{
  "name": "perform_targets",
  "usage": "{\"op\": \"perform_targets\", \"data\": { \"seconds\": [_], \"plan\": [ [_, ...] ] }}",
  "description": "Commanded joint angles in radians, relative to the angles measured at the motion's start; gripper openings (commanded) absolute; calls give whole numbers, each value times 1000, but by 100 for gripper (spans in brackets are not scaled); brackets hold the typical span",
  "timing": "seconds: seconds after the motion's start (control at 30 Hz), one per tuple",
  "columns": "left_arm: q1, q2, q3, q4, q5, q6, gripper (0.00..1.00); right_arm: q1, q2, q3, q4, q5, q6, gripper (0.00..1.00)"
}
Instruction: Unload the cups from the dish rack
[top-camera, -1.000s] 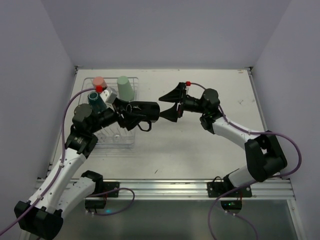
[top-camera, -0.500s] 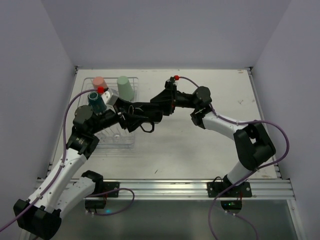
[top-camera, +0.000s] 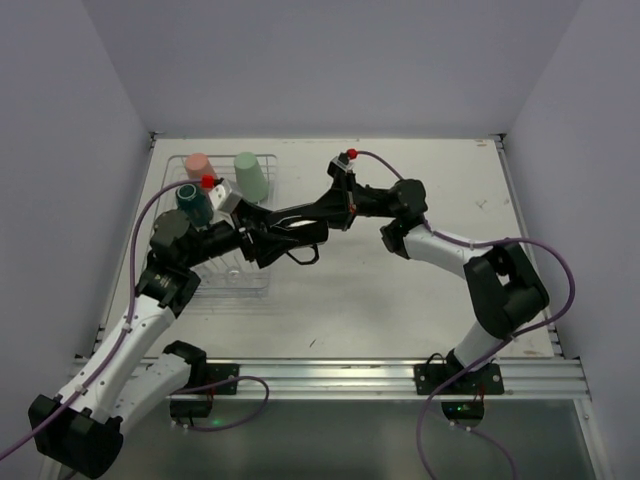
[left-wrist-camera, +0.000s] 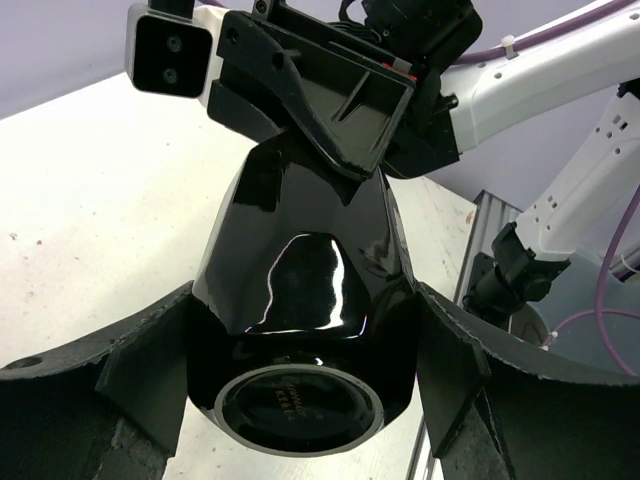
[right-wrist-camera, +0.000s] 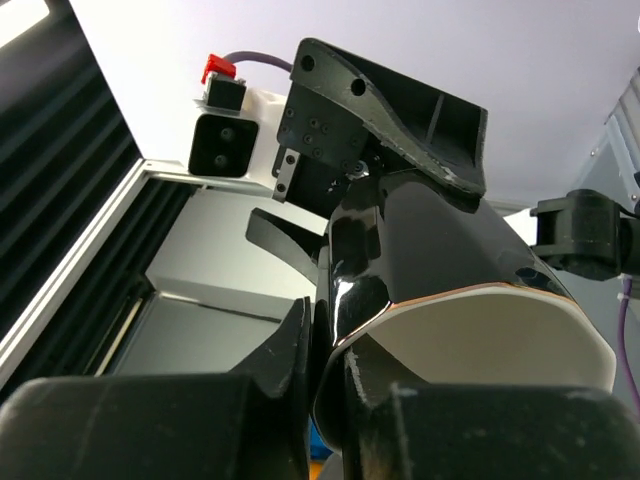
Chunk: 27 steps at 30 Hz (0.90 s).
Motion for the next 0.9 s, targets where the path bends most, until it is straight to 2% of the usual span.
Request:
{"op": "perform_targets", "data": {
  "seconds": [0.0,0.1,0.13,0.17,0.2,0.23,0.27,0.3,0.37,0.5,0.63,0.67,0.7,0.73,0.8,0.83,0.87],
  "plan": [
    [-8,-20,26,111,59,-29,0,-4,11,-3,131,-13,128,0],
    [-8,-12,28,109,69,-28,0,-4,20,-12,180,-10,158,0],
    [-8,-9,29,108,78,-28,6,-4,25,-21,197,-7,167,0],
    [-8,0,31,112,87,-26,17,-4,34,-26,240,-4,179,0],
    [-8,3,31,117,102,-28,50,-4,38,-33,263,3,204,0],
    [-8,5,31,120,105,-28,73,-4,43,-39,281,5,213,0],
    [-8,2,31,124,105,-26,89,-4,49,-42,304,6,218,0],
    [-8,-3,29,123,98,-26,100,-6,52,-50,306,5,215,0],
    [-8,-23,29,115,56,-16,100,-9,51,-62,305,3,195,0],
    [-8,-73,51,45,-115,-2,100,-44,39,-117,280,8,134,0],
    [-8,-61,138,-111,-389,10,100,-117,0,-161,216,-7,40,0],
    [-8,-49,153,-206,-461,3,100,-134,-17,-168,147,-15,-26,0],
    [-8,-41,170,-251,-622,-3,100,-151,-33,-185,104,-21,-69,0],
    [-8,-15,213,-355,-699,-14,100,-189,-78,-193,-13,-26,-112,0],
    [-6,17,252,-433,-852,-29,100,-231,-128,-204,-163,-30,-276,0],
    [-8,45,262,-458,-875,-31,100,-272,-179,-199,-352,-29,-340,0],
    [-8,55,273,-487,-890,-34,100,-295,-205,-190,-477,-21,-499,0]
  ]
}}
